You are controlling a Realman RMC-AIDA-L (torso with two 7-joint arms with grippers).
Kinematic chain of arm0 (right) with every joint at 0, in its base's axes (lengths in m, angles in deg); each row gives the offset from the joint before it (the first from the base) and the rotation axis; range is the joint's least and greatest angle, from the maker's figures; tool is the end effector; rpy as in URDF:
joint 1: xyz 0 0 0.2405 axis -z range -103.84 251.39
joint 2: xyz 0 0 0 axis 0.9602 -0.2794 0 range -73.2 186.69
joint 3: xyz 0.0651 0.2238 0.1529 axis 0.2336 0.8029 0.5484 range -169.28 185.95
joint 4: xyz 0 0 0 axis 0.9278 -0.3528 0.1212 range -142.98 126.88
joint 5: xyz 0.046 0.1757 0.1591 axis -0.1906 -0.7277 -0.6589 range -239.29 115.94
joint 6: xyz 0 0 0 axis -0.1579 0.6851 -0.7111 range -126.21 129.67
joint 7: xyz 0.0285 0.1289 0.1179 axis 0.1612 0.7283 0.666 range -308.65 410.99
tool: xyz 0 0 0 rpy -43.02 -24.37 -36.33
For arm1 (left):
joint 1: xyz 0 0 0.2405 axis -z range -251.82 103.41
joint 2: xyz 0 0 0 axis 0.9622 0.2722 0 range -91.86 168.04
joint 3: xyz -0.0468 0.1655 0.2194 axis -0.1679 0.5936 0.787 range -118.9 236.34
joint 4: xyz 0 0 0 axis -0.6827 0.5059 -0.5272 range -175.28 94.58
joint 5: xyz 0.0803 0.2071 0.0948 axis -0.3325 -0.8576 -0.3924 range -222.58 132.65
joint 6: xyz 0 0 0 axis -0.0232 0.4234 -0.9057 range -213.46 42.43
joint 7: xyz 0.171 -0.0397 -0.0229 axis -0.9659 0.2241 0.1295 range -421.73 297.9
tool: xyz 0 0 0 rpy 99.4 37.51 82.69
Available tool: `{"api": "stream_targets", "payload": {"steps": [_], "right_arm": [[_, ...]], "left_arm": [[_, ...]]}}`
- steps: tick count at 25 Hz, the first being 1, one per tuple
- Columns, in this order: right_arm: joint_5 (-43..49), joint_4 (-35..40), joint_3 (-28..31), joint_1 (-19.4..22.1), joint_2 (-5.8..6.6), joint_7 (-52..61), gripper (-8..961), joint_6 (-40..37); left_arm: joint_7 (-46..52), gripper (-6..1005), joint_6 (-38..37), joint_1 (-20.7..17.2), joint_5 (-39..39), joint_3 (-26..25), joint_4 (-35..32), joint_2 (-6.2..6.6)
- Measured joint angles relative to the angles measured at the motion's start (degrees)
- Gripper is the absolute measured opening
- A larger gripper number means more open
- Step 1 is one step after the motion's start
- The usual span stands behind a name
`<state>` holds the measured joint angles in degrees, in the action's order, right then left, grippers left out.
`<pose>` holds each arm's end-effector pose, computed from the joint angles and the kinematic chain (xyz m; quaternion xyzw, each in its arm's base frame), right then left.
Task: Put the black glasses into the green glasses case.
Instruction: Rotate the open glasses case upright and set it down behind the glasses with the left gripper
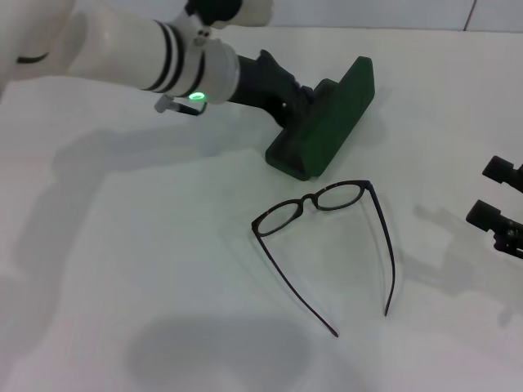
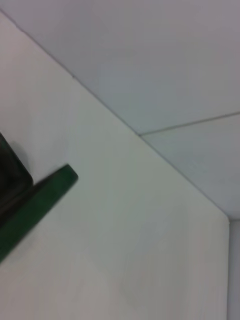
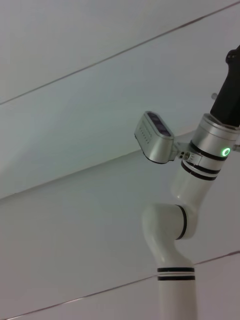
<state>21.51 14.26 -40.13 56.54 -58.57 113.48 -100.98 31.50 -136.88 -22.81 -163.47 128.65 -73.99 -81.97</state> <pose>0.3143 0.2917 -0.0140 -0.8524 0.2028 0.4507 0.1709 -0.1725 0.4938 -0.1215 -0.9727 -0.0977 -0.0290 0.2086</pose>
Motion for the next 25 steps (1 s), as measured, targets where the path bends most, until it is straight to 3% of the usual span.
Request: {"api": "stream_targets", "payload": {"steps": [9,19,25], "right_arm": [[0.20,-1.17,-0.36,-0.70,-0.08,-0.33,884,0.73],[0.29,-1.53,-0.40,-0.26,-0.09,-0.49,884,0.63],[0.31,-1.57,-0.40,-0.17,-0.09,-0.53,884,0.62]], "left_arm": [[4.86,3,2.58,3.82,1.11,7.60,1.30,-0.31],[5.87,4,2.27,4.13,6.27,15.72,1.20,-0.40],[5.91,4,4.38,3.57,13.02,24.35,1.56,-0.54]]}}
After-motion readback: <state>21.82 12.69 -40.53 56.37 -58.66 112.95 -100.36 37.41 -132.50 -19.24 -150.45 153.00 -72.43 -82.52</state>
